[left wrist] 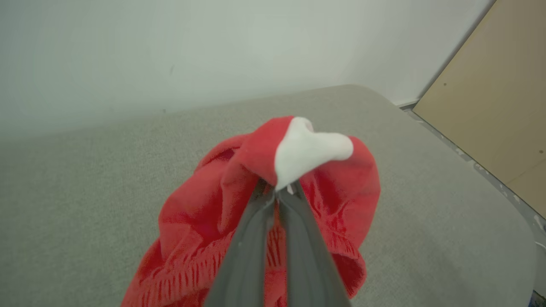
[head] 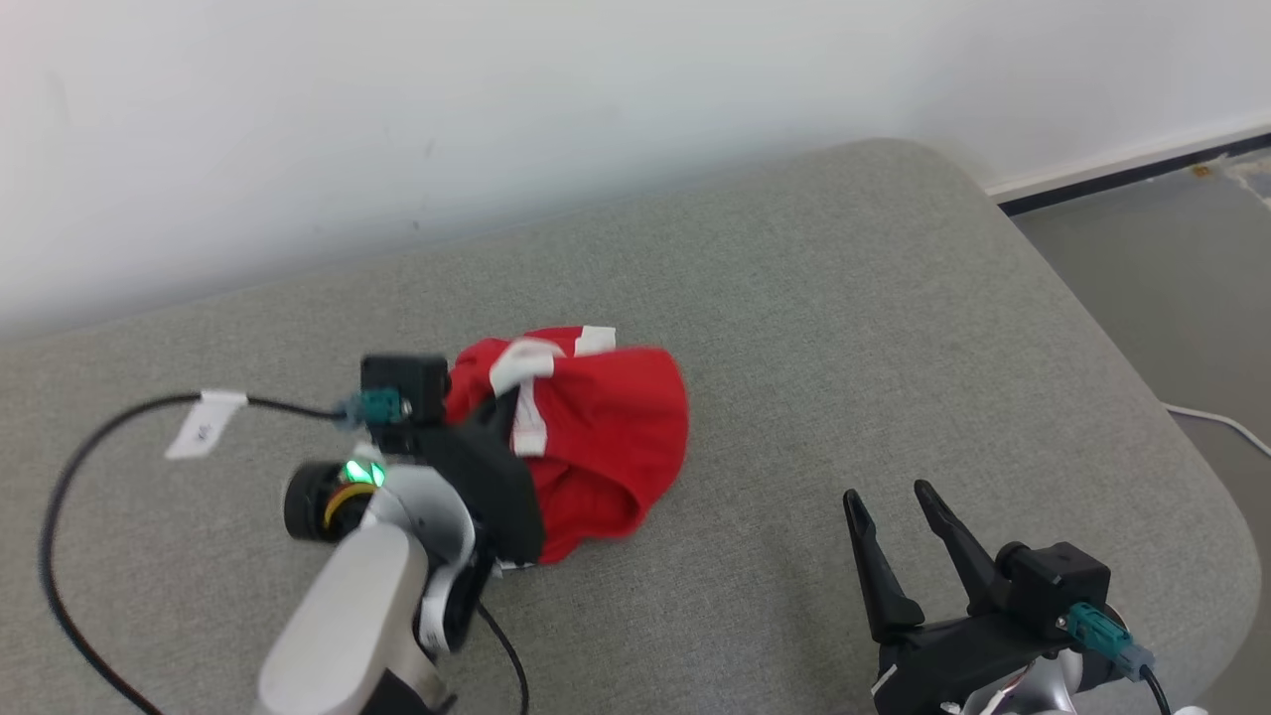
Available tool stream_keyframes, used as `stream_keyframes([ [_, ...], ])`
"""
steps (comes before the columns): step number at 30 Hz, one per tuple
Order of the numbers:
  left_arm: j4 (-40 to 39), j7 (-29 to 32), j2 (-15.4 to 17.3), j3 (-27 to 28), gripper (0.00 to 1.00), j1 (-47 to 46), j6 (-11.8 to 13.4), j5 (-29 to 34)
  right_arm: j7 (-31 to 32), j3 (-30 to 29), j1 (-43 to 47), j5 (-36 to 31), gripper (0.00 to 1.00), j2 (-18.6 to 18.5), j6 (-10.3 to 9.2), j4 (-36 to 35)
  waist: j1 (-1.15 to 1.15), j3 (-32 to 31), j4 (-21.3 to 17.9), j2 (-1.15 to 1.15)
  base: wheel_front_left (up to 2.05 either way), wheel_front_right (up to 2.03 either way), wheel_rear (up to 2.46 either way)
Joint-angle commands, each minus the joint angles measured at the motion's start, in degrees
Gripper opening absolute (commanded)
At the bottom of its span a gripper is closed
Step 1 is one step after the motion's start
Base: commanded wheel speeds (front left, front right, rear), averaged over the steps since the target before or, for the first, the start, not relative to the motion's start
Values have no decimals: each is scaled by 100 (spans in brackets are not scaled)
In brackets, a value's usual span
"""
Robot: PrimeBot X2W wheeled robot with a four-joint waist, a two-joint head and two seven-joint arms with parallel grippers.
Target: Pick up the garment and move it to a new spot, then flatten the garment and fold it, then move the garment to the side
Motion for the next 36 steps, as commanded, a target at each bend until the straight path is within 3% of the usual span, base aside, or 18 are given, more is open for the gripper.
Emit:
stream_keyframes([
  [1, 156, -128, -80, -38, 0, 130, -53, -93, -45, 11, -77, 24, 100, -2, 17, 16, -1, 103, -43, -1, 0, 0, 0],
  [2, 295, -187, -89, -94, 0, 206, -81, -74, -54, 14, -79, 27, 100, 0, 17, 39, -1, 99, -4, -1, 0, 0, 0],
  [3, 417, -251, -100, -156, 21, 259, -127, -56, -63, 25, -78, 26, 100, 0, 17, 61, -1, 88, 32, -1, 0, 0, 0],
  [4, 497, -323, -119, -176, 100, 304, -175, -102, -68, 30, -73, 20, 100, 0, 17, 83, -1, 72, 81, -1, 0, 0, 0],
  [8, 611, -750, -197, -101, 100, 417, -233, -345, -58, -25, -28, -43, 100, -2, 17, 147, -1, -54, 320, -1, 0, 0, 0],
  [13, 180, -1312, -206, 45, 100, 703, -339, -595, -7, -145, 86, -78, 100, -2, 17, 236, -1, -285, 696, -1, 0, 0, 0],
  [23, -1253, -2369, 527, 707, 100, 1977, -284, -705, -63, -435, 177, -129, 100, -2, 17, 250, -1, -500, 1452, -1, 0, 0, 0],
  [28, -2049, -2599, 815, 1053, 100, 3094, -358, -531, -296, -546, 168, -209, 100, -3, 17, 280, -1, -530, 1717, -1, 0, 0, 0],
  [36, -2759, -2620, 785, 1573, 100, 4180, -186, 105, -417, -747, 312, -404, 100, -4, 17, 524, -1, -506, 2000, -1, 0, 0, 0],
])
